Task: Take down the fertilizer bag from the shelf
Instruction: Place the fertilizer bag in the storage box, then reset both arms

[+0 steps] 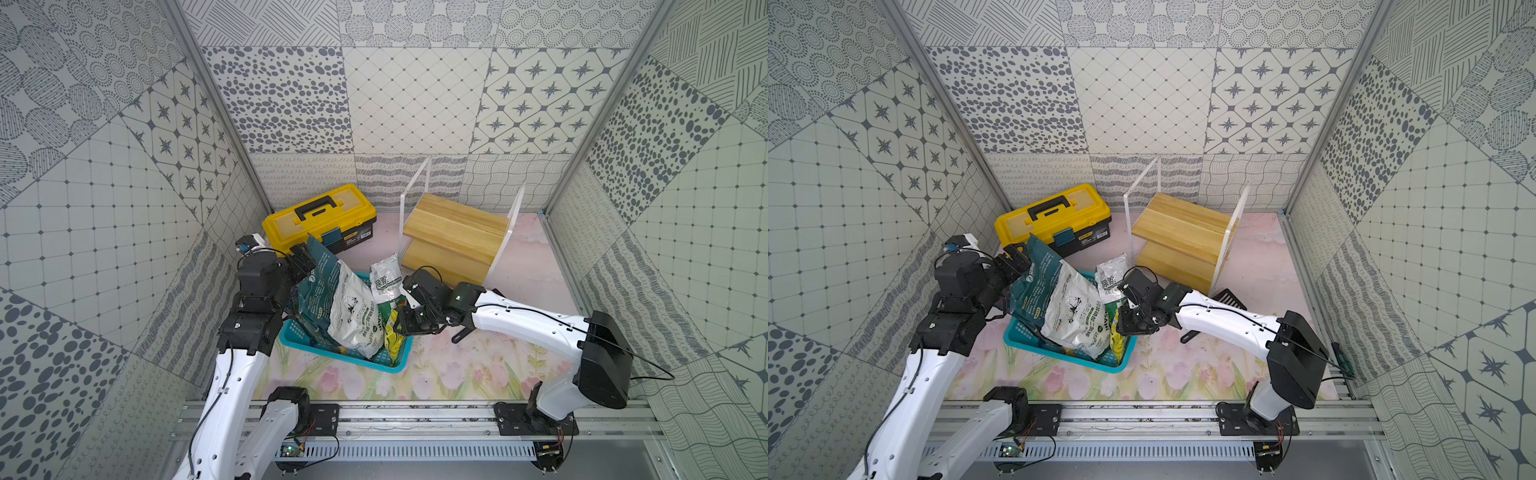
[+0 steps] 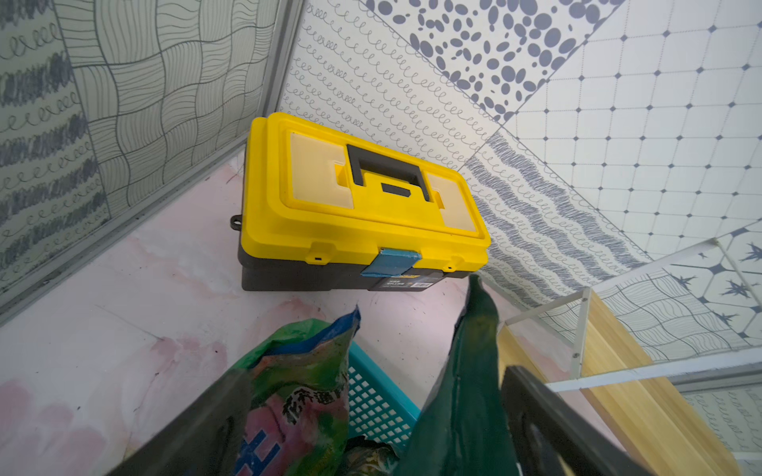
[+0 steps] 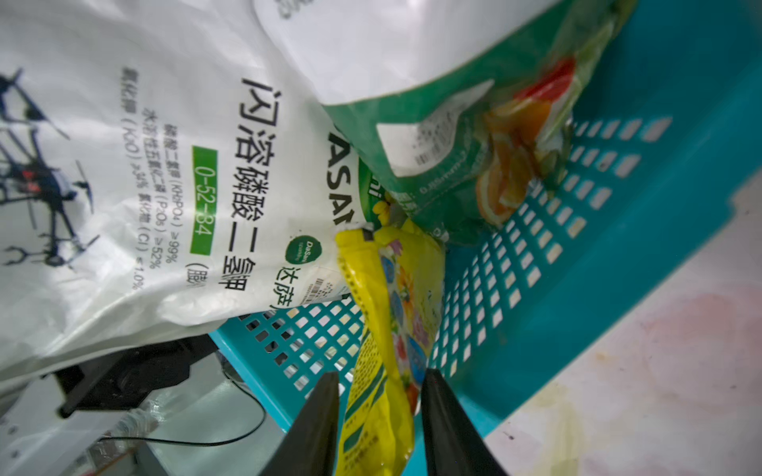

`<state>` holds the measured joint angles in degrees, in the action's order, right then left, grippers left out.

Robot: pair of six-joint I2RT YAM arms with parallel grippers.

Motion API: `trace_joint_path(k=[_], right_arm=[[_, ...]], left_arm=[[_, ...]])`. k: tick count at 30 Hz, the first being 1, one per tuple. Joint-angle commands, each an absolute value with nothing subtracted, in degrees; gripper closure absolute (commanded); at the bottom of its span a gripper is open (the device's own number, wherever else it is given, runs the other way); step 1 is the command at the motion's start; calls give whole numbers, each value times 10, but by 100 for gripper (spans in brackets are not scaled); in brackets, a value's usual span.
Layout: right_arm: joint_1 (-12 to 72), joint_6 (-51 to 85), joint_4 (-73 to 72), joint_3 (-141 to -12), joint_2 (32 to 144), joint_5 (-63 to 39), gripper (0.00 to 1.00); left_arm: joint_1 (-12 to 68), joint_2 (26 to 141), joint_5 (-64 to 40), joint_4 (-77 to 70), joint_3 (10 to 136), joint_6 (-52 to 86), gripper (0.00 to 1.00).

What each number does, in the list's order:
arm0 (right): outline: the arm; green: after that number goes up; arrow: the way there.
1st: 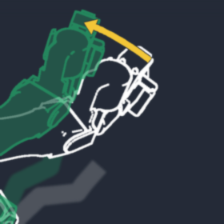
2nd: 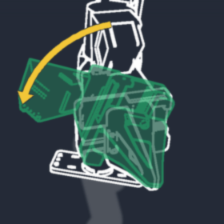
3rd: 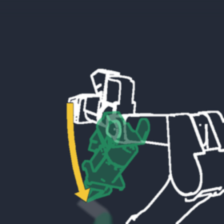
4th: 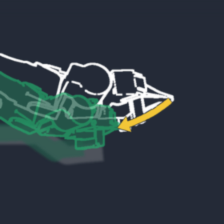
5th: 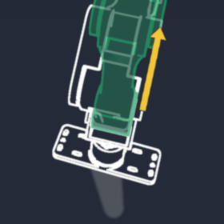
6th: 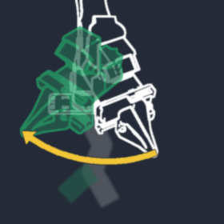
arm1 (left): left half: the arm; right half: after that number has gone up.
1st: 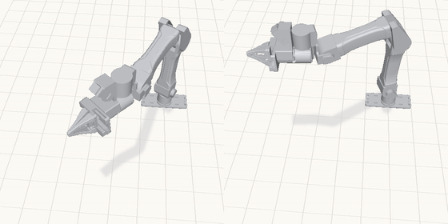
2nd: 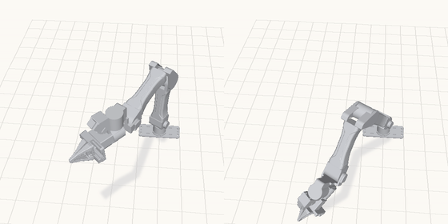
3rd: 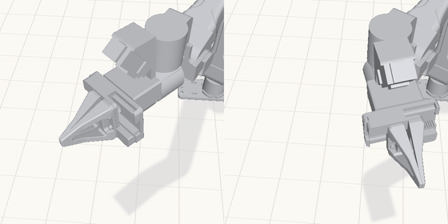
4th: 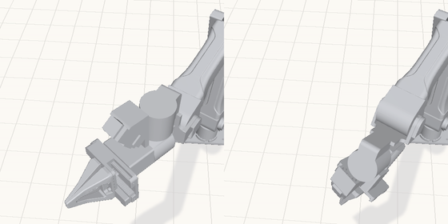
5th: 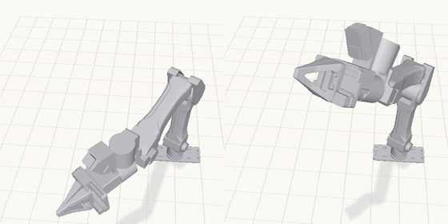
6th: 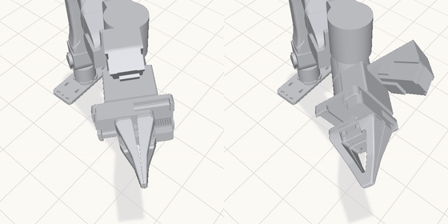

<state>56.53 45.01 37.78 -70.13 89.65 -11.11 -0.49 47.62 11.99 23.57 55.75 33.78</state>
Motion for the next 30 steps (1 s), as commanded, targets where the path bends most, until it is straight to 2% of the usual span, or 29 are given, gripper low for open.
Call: trace_joint_path(k=[1, 5, 10, 14, 18, 24, 30], right_arm=[[564, 394, 384, -740, 855, -55, 52], [538, 352, 415, -735, 790, 18, 50], [471, 328, 446, -685, 688, 92, 50], [427, 297, 479, -640, 614, 165, 49], [346, 276, 488, -589, 569, 168, 49], [217, 223, 461, -535, 551, 149, 46], [145, 159, 339, -465, 537, 148, 40]], left_arm=[[-54, 467, 167, 249, 559, 304, 0], [-113, 461, 178, 254, 555, 314, 0], [-144, 461, 254, 254, 520, 299, 0], [-154, 462, 259, 232, 467, 315, 0], [-163, 459, 190, 146, 388, 316, 0], [-167, 463, -5, -34, 282, 224, 0], [-168, 489, -18, -85, 247, 184, 0]])
